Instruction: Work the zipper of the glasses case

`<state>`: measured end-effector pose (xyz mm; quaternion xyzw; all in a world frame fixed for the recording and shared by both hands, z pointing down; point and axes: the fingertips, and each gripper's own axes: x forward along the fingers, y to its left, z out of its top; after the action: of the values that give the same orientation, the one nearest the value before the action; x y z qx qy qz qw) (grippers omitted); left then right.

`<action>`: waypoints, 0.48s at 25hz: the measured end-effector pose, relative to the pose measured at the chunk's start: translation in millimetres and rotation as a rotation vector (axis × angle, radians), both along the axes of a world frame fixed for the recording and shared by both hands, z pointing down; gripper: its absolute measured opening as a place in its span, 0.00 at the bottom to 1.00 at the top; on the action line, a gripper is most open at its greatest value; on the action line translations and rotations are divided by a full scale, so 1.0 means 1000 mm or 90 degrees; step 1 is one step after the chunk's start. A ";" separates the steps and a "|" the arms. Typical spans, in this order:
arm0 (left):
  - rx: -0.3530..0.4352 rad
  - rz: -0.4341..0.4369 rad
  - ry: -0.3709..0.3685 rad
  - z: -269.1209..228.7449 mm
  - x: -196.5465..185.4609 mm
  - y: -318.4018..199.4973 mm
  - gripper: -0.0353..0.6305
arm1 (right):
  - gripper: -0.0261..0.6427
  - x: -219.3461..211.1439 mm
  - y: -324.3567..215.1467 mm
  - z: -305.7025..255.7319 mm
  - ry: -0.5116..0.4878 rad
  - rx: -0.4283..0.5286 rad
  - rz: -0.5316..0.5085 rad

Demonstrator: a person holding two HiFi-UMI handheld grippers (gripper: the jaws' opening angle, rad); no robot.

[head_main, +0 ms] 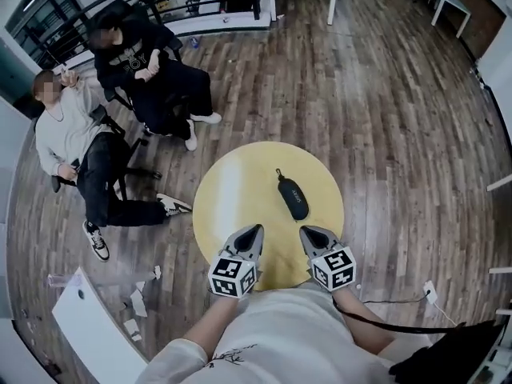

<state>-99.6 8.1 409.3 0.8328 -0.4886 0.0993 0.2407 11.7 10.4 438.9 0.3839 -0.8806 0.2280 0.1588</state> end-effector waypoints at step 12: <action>0.027 -0.054 -0.030 -0.008 -0.028 0.038 0.06 | 0.04 -0.061 0.021 -0.027 -0.049 0.018 -0.044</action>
<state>-128.0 46.4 401.0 0.8135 -0.5312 0.0983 0.2153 -49.1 31.7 412.3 0.3466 -0.9018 0.2247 0.1274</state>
